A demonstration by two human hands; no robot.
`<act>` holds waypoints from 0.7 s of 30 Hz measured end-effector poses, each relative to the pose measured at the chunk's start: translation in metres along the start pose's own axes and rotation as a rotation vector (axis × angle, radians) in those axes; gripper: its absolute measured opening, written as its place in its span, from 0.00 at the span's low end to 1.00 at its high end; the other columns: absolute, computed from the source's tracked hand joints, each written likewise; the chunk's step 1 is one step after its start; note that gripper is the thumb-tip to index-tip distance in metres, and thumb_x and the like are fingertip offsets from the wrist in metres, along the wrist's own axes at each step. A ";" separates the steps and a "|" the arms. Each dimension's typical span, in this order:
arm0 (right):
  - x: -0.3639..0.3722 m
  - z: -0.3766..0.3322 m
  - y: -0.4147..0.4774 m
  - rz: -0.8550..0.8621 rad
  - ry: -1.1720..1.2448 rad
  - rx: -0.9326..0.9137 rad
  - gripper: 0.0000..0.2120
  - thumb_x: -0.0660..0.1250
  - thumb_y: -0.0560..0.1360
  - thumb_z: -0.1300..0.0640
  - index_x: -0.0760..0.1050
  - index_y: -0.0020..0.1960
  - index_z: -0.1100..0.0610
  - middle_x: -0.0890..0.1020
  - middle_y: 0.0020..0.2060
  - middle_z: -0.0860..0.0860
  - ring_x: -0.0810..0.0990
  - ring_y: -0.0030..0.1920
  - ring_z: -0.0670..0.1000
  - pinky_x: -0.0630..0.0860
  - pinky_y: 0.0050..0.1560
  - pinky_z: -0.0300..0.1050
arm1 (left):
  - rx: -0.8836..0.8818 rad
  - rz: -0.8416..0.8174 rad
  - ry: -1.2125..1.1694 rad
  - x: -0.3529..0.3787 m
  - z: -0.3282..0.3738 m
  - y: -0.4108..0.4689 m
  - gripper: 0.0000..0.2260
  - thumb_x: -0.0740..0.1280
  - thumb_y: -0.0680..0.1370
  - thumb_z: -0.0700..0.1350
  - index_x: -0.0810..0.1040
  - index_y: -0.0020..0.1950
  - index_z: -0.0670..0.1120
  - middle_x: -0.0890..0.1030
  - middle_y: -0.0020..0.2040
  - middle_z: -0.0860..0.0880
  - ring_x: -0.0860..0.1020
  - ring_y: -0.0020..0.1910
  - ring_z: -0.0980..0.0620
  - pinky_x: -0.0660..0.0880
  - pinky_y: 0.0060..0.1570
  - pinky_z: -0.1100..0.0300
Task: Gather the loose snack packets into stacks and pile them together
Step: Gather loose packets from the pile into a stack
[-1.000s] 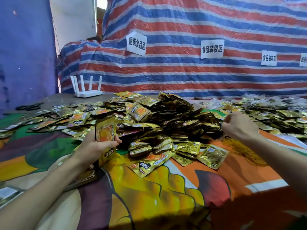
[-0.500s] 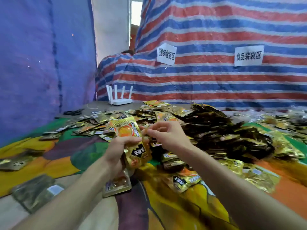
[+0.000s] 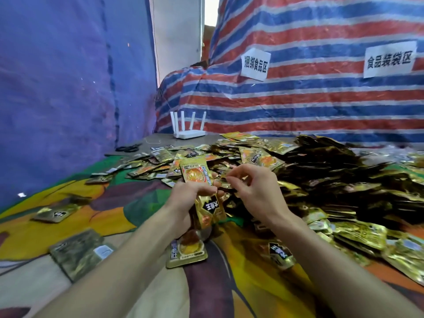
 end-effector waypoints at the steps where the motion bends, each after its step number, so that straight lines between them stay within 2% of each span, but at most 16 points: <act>1: -0.003 0.002 0.001 -0.015 0.011 0.019 0.02 0.72 0.78 0.56 0.84 0.48 0.53 0.83 0.40 0.42 0.78 0.39 0.36 0.71 0.39 0.30 | -0.035 -0.045 -0.061 -0.001 0.001 0.000 0.12 0.67 0.73 0.31 0.84 0.52 0.41 0.86 0.44 0.44 0.85 0.40 0.47 0.82 0.40 0.55; 3: -0.009 0.006 0.002 -0.069 0.052 0.062 0.03 0.72 0.78 0.55 0.84 0.49 0.53 0.83 0.41 0.44 0.79 0.40 0.40 0.75 0.42 0.38 | -0.082 -0.143 -0.162 -0.003 0.001 0.000 0.15 0.67 0.69 0.32 0.82 0.54 0.41 0.84 0.43 0.45 0.84 0.39 0.46 0.83 0.42 0.51; 5: -0.014 0.008 0.002 -0.112 0.105 0.077 0.04 0.72 0.78 0.55 0.85 0.49 0.54 0.84 0.41 0.46 0.81 0.43 0.44 0.80 0.48 0.47 | -0.082 -0.168 -0.152 -0.003 0.001 0.001 0.16 0.67 0.68 0.33 0.82 0.54 0.41 0.85 0.44 0.45 0.85 0.39 0.47 0.83 0.39 0.52; 7: -0.015 0.006 -0.001 -0.128 0.149 0.066 0.03 0.73 0.78 0.55 0.85 0.49 0.54 0.85 0.42 0.47 0.83 0.45 0.47 0.81 0.51 0.52 | -0.084 -0.161 -0.113 -0.004 -0.001 0.002 0.15 0.69 0.67 0.33 0.84 0.52 0.41 0.86 0.48 0.43 0.86 0.42 0.45 0.82 0.38 0.51; 9: -0.013 0.003 -0.003 -0.134 0.186 0.052 0.03 0.73 0.77 0.56 0.85 0.49 0.54 0.86 0.43 0.48 0.83 0.46 0.48 0.81 0.51 0.55 | -0.100 -0.164 -0.055 -0.002 -0.004 0.001 0.15 0.72 0.64 0.36 0.87 0.49 0.42 0.86 0.51 0.39 0.86 0.48 0.42 0.82 0.42 0.47; 11: -0.011 0.000 -0.003 -0.111 0.199 0.052 0.03 0.73 0.77 0.56 0.85 0.48 0.54 0.85 0.43 0.49 0.83 0.46 0.49 0.80 0.52 0.57 | -0.092 -0.168 -0.025 -0.002 -0.006 0.001 0.16 0.73 0.63 0.37 0.87 0.49 0.43 0.85 0.52 0.37 0.85 0.50 0.41 0.82 0.43 0.46; 14: -0.012 0.001 -0.004 -0.063 0.175 0.084 0.02 0.73 0.77 0.56 0.85 0.47 0.53 0.84 0.42 0.49 0.82 0.47 0.48 0.80 0.52 0.55 | -0.081 -0.178 -0.058 -0.004 -0.009 0.003 0.15 0.73 0.62 0.35 0.88 0.48 0.43 0.85 0.49 0.37 0.86 0.46 0.42 0.82 0.39 0.48; 17: -0.012 0.000 -0.005 -0.098 0.157 0.085 0.03 0.74 0.76 0.55 0.86 0.46 0.53 0.85 0.42 0.49 0.82 0.45 0.48 0.80 0.51 0.55 | -0.118 -0.226 -0.070 -0.004 -0.010 0.005 0.15 0.73 0.64 0.35 0.87 0.50 0.43 0.86 0.47 0.39 0.86 0.42 0.43 0.81 0.40 0.48; 21: -0.009 -0.003 -0.005 -0.132 0.233 0.097 0.03 0.75 0.76 0.56 0.86 0.46 0.55 0.86 0.40 0.49 0.84 0.39 0.49 0.82 0.43 0.53 | -0.170 -0.297 -0.119 -0.005 -0.010 0.005 0.14 0.71 0.66 0.35 0.87 0.50 0.43 0.85 0.45 0.41 0.85 0.40 0.45 0.82 0.40 0.49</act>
Point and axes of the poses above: each hand's wrist, its own y-axis towards the middle knuckle, its own x-axis out of the palm, z = x × y, the point moved 1 cm from there along y, towards the middle knuckle
